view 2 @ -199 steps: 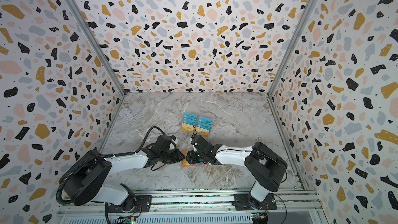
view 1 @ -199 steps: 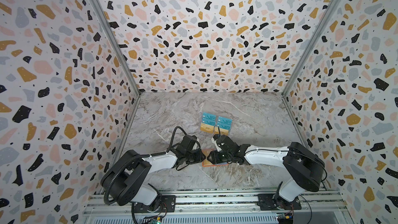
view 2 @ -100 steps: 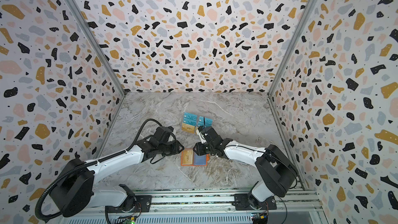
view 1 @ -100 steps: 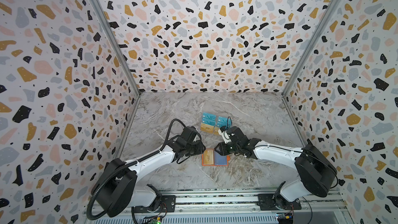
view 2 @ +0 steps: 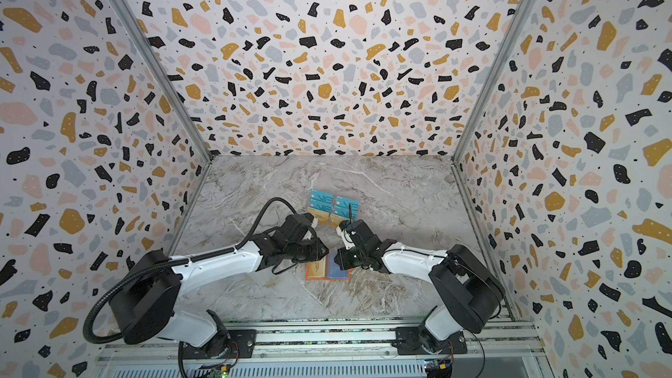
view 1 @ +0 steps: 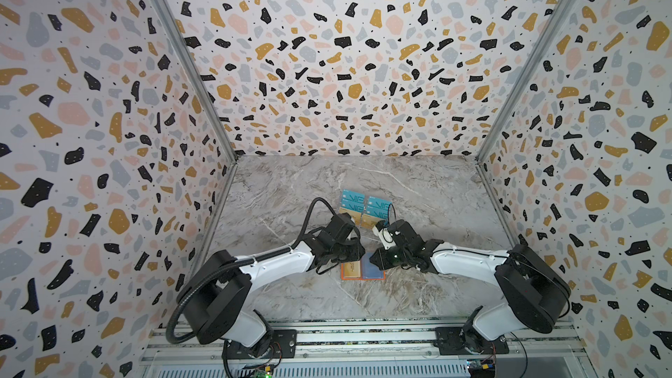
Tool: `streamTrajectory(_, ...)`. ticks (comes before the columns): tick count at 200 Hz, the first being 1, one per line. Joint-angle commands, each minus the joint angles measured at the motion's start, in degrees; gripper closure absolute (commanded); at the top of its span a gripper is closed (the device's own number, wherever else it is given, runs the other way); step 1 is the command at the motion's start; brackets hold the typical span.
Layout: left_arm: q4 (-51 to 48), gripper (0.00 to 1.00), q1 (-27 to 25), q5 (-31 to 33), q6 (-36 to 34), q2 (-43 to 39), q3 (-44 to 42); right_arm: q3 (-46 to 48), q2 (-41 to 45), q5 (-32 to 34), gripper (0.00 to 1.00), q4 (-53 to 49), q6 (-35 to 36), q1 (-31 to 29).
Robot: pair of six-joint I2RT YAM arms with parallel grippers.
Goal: Put the credit cards into the card holder
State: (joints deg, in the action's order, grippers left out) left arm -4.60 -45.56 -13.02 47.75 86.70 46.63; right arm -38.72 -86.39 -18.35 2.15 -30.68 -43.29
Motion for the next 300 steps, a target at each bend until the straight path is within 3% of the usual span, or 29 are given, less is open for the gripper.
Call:
streamTrajectory(1, 6.6, 0.71, -0.6, -2.2, 1.4, 1.7, -0.8, 1.6, 0.5, 0.9, 0.86, 0.5, -0.6, -0.1)
streamTrajectory(41, 11.2, 0.68, -0.5, -4.9, 1.8, 4.6, -3.0, 3.6, -0.6, 2.2, 0.87, 1.2, -0.7, -0.1)
streamTrajectory(202, 14.2, 0.65, -0.5, -5.7, 1.3, 10.1, -4.5, 4.8, -1.2, 3.9, 0.87, 1.5, -1.6, 0.0)
streamTrajectory(300, 33.3, 0.65, 1.6, -13.9, 11.9, 9.0, -12.1, 4.7, -0.8, 3.8, 0.88, 1.7, -1.8, 0.0)
